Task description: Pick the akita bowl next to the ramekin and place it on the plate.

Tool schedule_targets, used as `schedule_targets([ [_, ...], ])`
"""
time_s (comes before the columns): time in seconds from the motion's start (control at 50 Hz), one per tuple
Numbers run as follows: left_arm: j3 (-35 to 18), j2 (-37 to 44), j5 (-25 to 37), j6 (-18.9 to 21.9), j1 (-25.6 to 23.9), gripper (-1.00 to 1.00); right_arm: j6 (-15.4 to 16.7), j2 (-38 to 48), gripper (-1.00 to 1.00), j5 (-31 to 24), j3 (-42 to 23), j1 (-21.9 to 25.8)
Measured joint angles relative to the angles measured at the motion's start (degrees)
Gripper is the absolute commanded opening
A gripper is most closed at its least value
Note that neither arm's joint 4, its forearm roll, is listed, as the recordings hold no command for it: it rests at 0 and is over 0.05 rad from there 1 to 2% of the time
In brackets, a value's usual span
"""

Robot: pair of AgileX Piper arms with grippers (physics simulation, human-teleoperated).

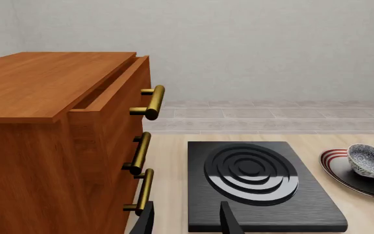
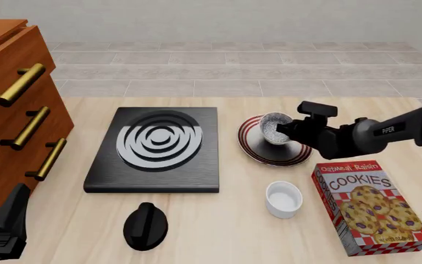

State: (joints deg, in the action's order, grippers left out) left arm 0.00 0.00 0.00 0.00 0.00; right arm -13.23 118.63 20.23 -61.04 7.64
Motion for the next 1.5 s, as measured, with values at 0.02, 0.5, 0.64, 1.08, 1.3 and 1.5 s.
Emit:
schedule_targets([
  [0.02, 0.0, 0.0, 0.0, 0.0, 0.0, 1.0, 0.02, 0.09, -1.0, 0.02, -0.07, -0.01],
  [0.5, 0.0, 0.0, 0.0, 0.0, 0.0, 1.0, 0.31, 0.35, 1.0, -1.87, -0.49, 0.49],
  [0.64, 0.0, 0.0, 0.0, 0.0, 0.0, 1.0, 0.46, -0.23, 1.0, -2.03, -0.04, 0.44],
  [1.08, 0.0, 0.0, 0.0, 0.0, 0.0, 1.0, 1.13, -3.84, 1.0, -2.44, 2.55, 0.16],
  [1.3, 0.0, 0.0, 0.0, 0.0, 0.0, 1.0, 1.42, -5.3, 1.0, -2.72, 3.44, 0.12],
  [1.5, 0.0, 0.0, 0.0, 0.0, 0.0, 1.0, 1.53, -6.97, 1.0, -2.97, 4.5, 0.22],
])
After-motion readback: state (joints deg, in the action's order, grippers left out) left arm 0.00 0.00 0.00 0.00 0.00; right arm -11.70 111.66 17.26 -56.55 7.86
